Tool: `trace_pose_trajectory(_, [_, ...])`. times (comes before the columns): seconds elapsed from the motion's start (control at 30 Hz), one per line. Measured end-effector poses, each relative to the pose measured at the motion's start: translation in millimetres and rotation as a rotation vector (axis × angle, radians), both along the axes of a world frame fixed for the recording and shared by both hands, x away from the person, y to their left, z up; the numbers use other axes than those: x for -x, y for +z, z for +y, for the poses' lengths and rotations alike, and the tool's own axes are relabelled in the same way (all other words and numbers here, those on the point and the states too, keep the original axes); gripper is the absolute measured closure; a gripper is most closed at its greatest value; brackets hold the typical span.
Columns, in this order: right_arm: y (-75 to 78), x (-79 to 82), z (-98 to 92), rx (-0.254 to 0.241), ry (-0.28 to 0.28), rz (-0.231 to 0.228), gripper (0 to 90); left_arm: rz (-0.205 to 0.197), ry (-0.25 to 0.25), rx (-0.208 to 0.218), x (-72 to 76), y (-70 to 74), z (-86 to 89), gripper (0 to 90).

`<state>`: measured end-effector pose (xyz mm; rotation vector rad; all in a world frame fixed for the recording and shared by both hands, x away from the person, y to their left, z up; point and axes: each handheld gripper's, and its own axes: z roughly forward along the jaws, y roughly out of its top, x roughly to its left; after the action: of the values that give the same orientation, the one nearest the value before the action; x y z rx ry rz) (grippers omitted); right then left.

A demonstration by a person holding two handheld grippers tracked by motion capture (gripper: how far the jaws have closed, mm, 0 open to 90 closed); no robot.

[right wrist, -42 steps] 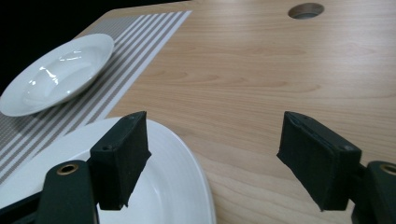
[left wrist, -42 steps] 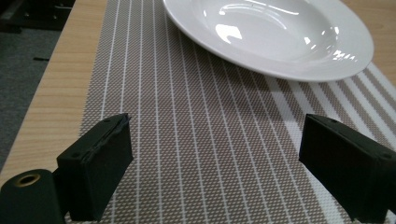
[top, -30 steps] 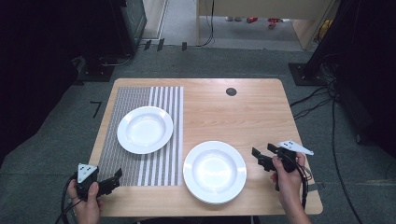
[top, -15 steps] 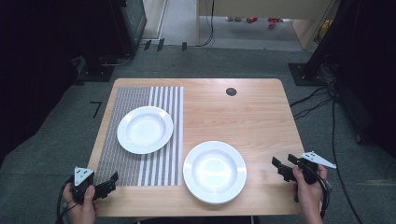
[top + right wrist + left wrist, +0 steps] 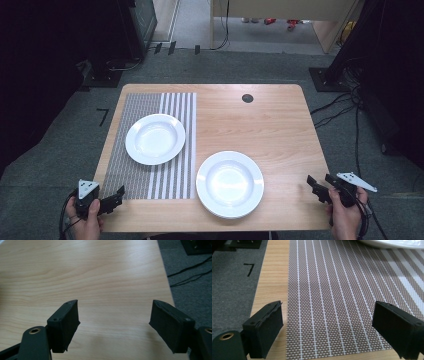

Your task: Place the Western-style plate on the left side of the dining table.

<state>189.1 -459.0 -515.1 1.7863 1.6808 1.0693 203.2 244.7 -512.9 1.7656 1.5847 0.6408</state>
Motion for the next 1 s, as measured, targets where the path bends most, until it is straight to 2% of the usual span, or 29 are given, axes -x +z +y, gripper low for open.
trace_pose_trajectory(0.23, [-5.1,4.6,-7.9,0.01,-0.024,0.01,23.0,0.027,0.0,-0.016,-1.8,-4.0,-1.5,9.8])
trace_pose_trajectory(0.4, [-8.8,3.0,-6.7,0.037,-0.026,0.029,22.9,0.024,0.004,-0.07,-2.2,-6.0,-6.5,9.8])
trace_pose_trajectory(0.53, [-9.1,2.6,-4.6,0.053,-0.033,0.045,22.9,0.016,0.006,-0.07,-2.2,-6.8,-6.9,9.6])
trace_pose_trajectory(0.73, [-9.5,0.4,1.8,0.12,-0.016,0.061,20.9,0.012,0.008,-0.069,-2.4,-7.2,-7.0,9.3])
trace_pose_trajectory(0.77, [-9.6,-0.3,4.5,0.149,-0.014,0.068,20.2,0.012,0.008,-0.069,-2.4,-7.2,-7.0,9.3])
trace_pose_trajectory(0.8, [-9.6,-0.3,4.5,0.149,-0.014,0.068,20.2,0.013,0.007,-0.069,-2.4,-7.2,-7.0,9.3])
trace_pose_trajectory(0.87, [-10.1,-1.4,8.7,0.19,-0.008,0.079,18.5,0.012,0.008,-0.069,-2.4,-7.2,-7.0,9.3])
trace_pose_trajectory(1.0, [-10.3,-2.0,10.2,0.198,0.003,0.081,18.0,0.013,0.007,-0.069,-2.4,-7.2,-7.0,9.3])
